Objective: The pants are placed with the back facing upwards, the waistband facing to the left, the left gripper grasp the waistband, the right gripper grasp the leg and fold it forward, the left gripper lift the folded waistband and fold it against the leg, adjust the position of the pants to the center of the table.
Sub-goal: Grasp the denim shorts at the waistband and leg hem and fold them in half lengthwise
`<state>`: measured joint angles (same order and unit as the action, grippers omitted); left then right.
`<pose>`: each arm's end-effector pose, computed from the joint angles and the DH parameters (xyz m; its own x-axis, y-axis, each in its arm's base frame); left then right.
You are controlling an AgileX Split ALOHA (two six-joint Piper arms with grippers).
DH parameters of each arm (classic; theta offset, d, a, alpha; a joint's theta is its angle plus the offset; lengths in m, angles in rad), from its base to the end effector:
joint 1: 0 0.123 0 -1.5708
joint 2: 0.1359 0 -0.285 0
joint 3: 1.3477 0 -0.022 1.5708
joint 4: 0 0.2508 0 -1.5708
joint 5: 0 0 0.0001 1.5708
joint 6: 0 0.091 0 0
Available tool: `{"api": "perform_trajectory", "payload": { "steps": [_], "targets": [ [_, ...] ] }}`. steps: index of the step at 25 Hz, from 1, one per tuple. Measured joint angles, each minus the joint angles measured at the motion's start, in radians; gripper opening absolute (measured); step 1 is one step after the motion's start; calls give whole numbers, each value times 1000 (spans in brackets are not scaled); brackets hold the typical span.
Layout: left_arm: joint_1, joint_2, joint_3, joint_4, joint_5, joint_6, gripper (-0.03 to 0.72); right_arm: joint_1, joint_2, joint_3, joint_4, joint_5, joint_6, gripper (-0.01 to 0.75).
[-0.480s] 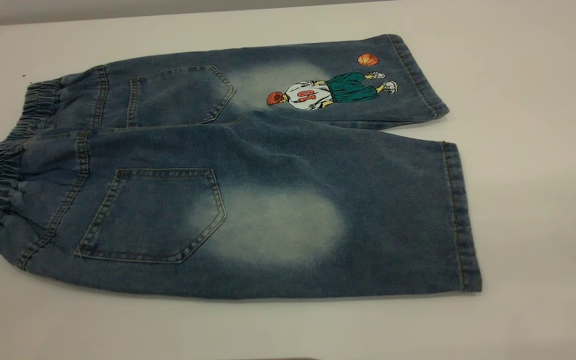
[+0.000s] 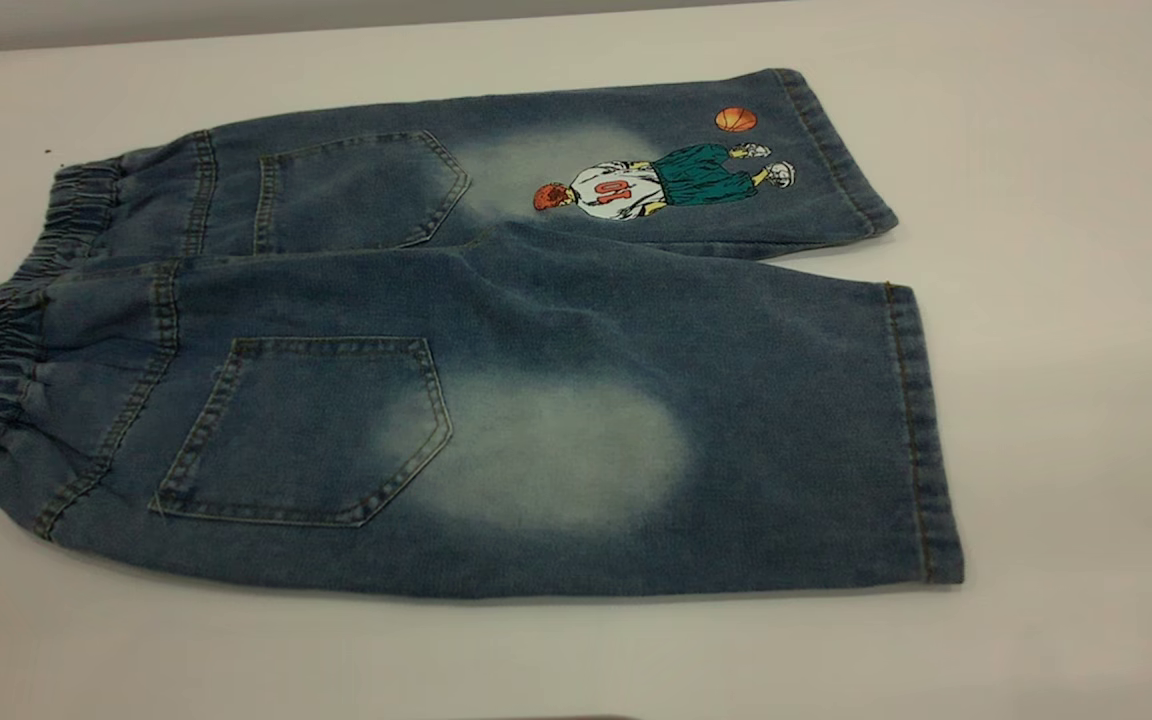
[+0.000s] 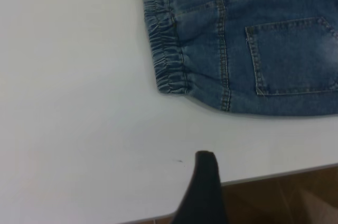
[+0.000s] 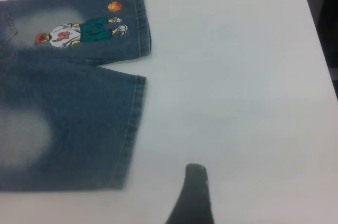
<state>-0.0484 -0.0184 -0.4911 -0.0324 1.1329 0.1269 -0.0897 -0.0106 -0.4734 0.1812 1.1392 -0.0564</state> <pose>-0.0099 -0.0022 0.2690 -0.4985 0.1371 -0.8560 0.1307 0.9880 0.0822 -0.0064 0.0155 0.2648 -0.5314 0.0677 -0.8444 -0.0389 0.9938 0.1042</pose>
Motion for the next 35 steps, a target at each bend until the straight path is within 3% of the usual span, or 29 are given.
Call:
{"api": "perform_trajectory", "payload": {
  "steps": [30,35],
  "targets": [
    [0,23,-2,0,-4,-21,568,0,0,0,77,-14,3,570],
    [0,218,-65,0,-96,-115,568,0,44,-11,76,-47,27,570]
  ]
}}
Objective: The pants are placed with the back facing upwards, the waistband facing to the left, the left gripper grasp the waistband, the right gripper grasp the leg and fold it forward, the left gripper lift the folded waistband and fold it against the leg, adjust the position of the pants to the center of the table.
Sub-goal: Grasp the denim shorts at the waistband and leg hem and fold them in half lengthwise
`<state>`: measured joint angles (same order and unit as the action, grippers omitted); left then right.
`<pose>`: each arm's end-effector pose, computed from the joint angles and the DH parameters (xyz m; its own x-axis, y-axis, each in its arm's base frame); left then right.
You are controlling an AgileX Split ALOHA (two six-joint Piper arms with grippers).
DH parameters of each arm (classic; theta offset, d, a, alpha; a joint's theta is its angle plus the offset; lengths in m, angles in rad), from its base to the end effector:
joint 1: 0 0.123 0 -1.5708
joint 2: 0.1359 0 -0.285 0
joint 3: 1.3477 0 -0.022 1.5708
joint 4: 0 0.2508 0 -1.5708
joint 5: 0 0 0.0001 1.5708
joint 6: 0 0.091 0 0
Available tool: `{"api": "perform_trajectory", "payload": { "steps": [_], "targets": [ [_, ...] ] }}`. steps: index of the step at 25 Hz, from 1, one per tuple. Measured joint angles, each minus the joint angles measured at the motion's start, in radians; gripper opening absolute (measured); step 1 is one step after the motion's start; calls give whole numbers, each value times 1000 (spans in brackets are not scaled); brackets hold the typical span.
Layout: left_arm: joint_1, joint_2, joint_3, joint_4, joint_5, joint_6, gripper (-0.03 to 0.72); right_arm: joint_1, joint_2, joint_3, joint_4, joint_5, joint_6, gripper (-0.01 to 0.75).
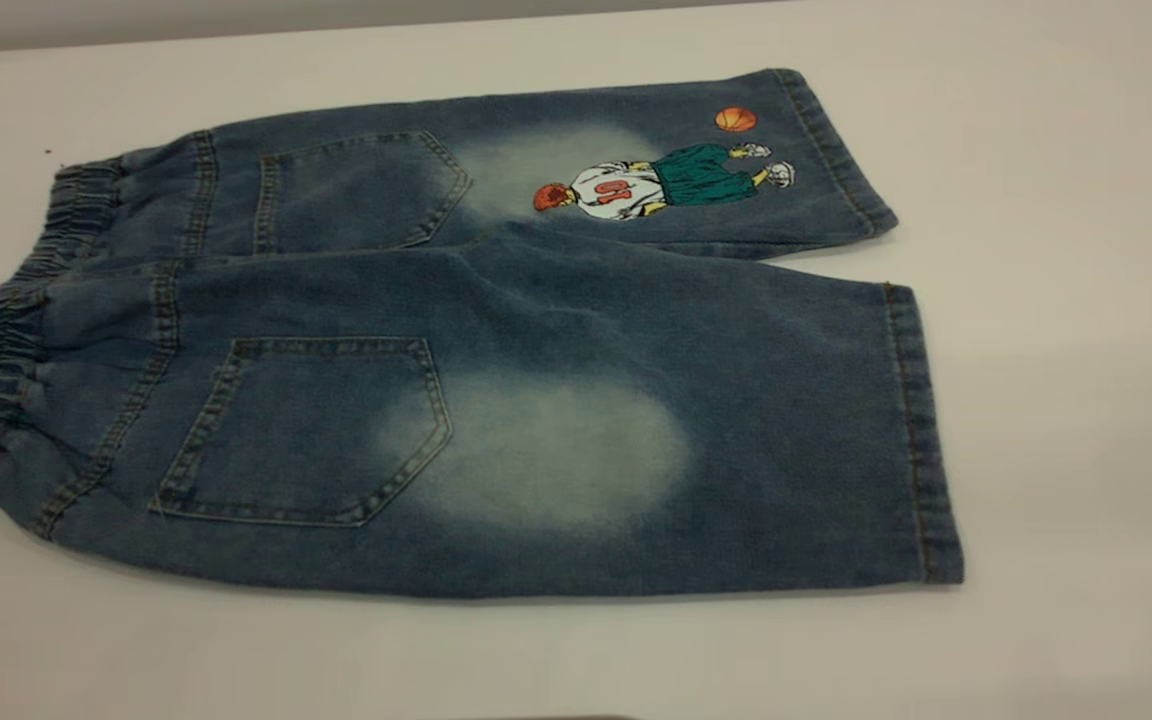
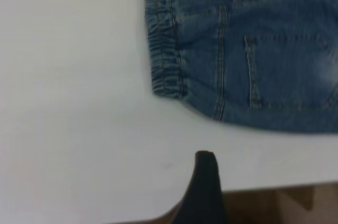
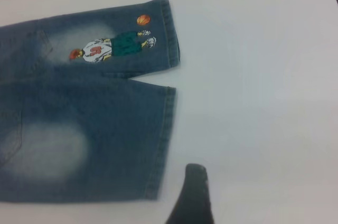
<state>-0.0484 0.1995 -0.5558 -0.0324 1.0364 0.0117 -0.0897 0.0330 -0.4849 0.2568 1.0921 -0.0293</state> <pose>0.0232 -0.0037 0.2934 -0.5583 0.0222 -0.8294 0.0688 0.9974 -0.0196 0.0009 0.0205 0.2729 -0.5189 0.1356 -0.8440 -0.0584 0.9794 0.1933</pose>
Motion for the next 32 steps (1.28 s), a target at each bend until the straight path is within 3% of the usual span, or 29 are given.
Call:
{"api": "perform_trajectory", "payload": {
  "steps": [8,15,22,27,32],
  "targets": [
    [0,521,-50,0,-272,-82,568,0,289,-80,35,-119,-55,570],
    [0,762,-51,62,-486,-230,568,0,587,-132,272,-169,-315,570],
    [46,955,-51,205,-537,-375,568,0,776,-132,431,-200,-512,570],
    [111,1092,-51,250,-592,-423,568,0,795,-132,459,-200,-549,570],
    [114,1255,-53,252,-638,-420,568,0,795,-132,474,-200,-552,570]
  ]
}}
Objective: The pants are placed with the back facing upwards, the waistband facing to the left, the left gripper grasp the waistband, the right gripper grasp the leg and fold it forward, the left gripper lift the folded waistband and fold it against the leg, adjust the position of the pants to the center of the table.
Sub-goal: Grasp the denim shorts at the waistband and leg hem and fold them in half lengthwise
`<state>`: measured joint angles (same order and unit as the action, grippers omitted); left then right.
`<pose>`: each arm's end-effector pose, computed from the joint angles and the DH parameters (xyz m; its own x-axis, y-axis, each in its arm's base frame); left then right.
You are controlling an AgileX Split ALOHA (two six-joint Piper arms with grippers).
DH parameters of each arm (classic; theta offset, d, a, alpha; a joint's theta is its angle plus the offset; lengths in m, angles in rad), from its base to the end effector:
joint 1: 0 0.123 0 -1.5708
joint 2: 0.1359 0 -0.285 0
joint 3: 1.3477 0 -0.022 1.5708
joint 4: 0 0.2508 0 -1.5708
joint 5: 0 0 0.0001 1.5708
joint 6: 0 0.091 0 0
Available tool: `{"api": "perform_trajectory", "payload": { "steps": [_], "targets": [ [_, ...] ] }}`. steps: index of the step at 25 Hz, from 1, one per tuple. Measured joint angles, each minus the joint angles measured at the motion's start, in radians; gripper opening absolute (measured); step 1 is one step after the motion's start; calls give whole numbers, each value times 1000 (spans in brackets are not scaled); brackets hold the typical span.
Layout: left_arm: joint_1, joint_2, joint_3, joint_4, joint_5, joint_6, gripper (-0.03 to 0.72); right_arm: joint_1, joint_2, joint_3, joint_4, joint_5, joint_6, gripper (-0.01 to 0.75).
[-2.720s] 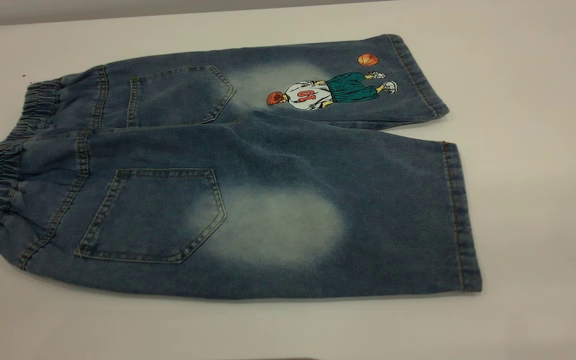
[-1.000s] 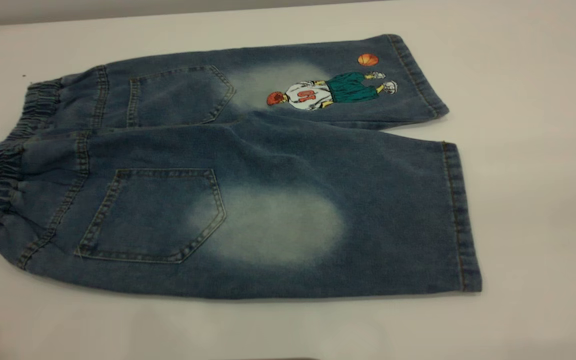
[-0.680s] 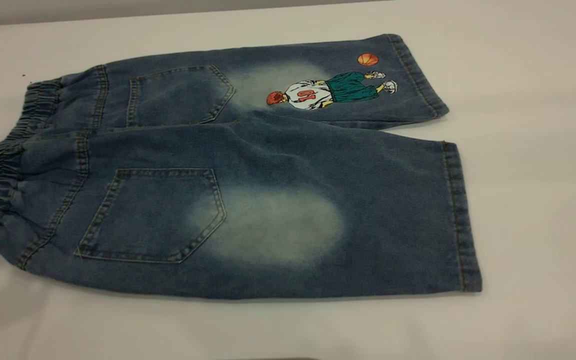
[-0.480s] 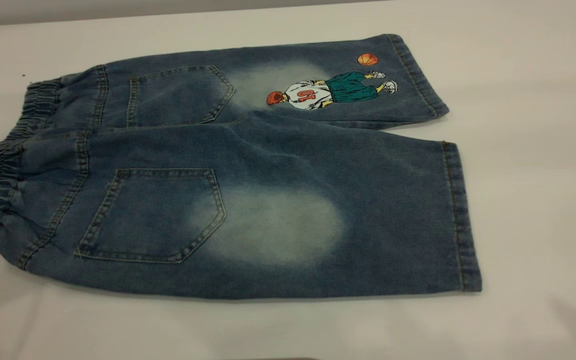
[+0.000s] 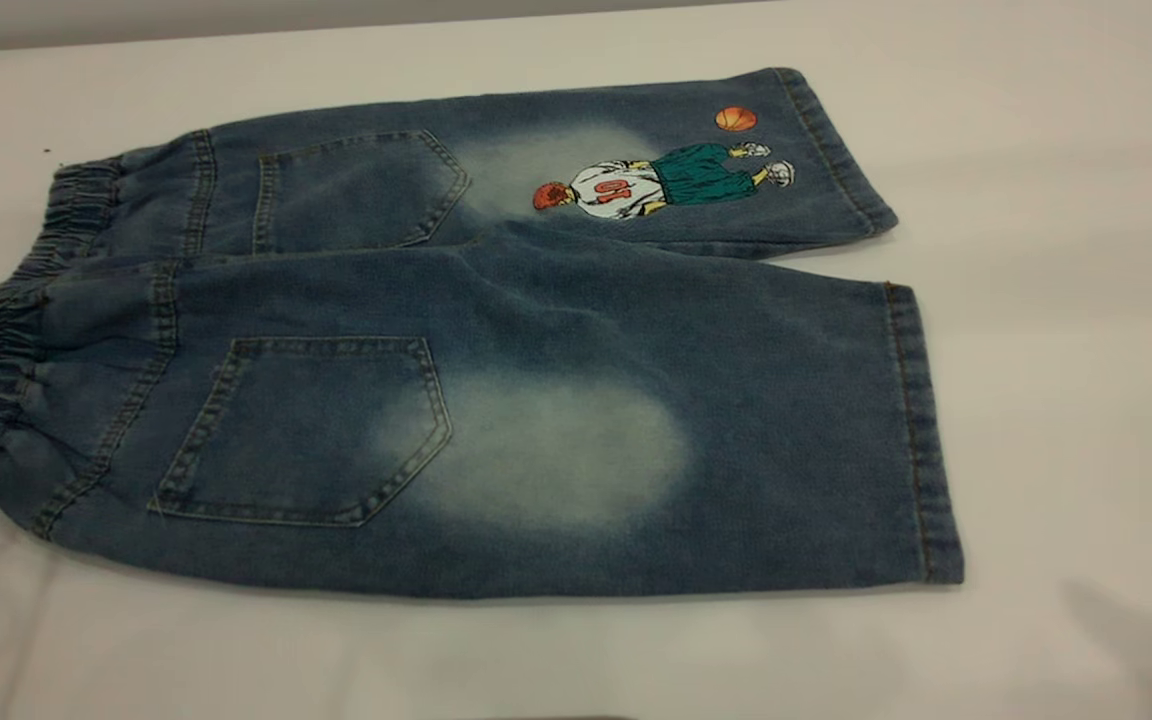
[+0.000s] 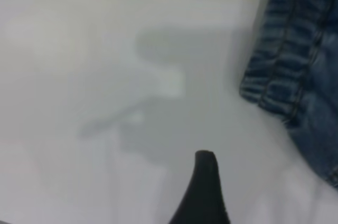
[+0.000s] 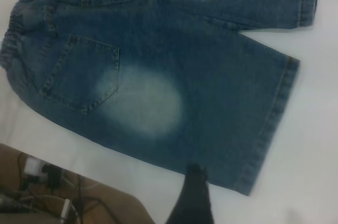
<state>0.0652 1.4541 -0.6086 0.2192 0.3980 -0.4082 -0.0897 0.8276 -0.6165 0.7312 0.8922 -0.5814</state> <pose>0.2388 0.0233 0.1687 -0.8704 -0.2607 -0.4176 -0.2832 0.9590 -0.0086 0.1427 0.0347 0.2885 -0.7414 0.0079 -0.6710 -0.3091 0.8835 0.3520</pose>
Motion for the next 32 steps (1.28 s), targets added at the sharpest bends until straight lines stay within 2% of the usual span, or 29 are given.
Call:
{"api": "perform_trajectory", "payload": {
  "steps": [18,24,27,32],
  "targets": [
    [3,420,-10,58,-364,29,568,0,0,0,9,8,-2,570],
    [3,505,-29,59,-416,61,548,0,0,0,9,9,-11,570],
    [1,517,-49,59,-426,66,445,0,0,-28,5,18,-49,570],
    [-3,529,-84,59,-440,66,118,10,66,-142,-3,20,-75,552]
  ]
}}
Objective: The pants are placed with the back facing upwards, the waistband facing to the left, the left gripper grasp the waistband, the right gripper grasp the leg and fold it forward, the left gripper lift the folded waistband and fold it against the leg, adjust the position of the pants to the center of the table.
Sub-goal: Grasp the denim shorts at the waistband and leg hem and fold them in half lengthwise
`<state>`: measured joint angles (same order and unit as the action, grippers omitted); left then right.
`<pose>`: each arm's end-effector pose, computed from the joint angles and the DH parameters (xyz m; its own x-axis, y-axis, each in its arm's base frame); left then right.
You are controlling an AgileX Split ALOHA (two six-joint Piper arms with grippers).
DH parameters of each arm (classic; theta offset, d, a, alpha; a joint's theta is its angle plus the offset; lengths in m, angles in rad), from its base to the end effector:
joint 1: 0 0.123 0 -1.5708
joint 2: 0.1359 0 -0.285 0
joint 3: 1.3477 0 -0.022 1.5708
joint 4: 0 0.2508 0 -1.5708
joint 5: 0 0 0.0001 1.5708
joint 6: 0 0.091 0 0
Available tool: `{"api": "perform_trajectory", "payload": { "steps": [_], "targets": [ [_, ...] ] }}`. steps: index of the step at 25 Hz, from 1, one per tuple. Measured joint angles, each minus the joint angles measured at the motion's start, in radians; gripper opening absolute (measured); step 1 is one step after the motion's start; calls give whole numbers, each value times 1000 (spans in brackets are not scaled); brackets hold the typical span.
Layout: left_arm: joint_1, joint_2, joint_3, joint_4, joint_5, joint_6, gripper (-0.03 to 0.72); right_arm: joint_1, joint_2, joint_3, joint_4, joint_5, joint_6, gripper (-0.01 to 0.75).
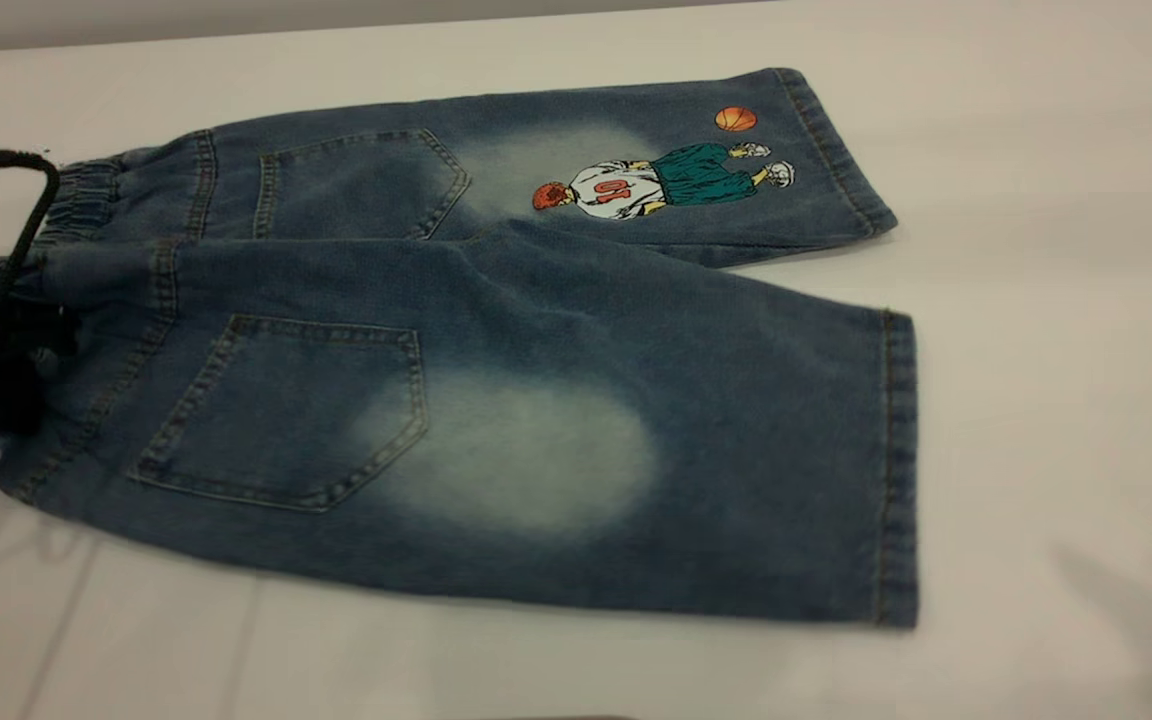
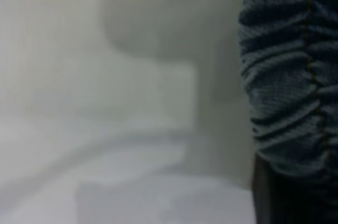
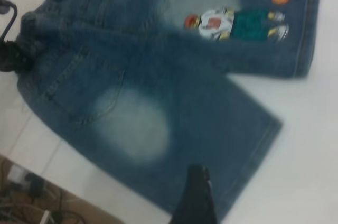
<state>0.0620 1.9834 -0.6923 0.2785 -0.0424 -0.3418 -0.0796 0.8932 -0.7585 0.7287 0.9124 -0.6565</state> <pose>0.2946 0.0173 0.0564 -0.9108 -0.1202 -0.3950 -0.1154 0.9927 -0.0359 0.1609 0.0353 0.3209 -0.6708 -0.0795 -0.7374 -0.4022 0.8744 0.2715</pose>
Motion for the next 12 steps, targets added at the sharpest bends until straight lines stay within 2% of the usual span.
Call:
{"api": "perform_trajectory", "payload": {
  "steps": [3,6,12],
  "targets": [
    [-3,3,-8,0,5,0,95,67,86,-20,-28,0,-7,548],
    [-20,-2,-15,1,24,1,95,194,198,-22,-106,0,20,545],
    [-44,-21,-76,1,159,0,95,536,420,-24,-363,-30,231,545]
  ]
}}
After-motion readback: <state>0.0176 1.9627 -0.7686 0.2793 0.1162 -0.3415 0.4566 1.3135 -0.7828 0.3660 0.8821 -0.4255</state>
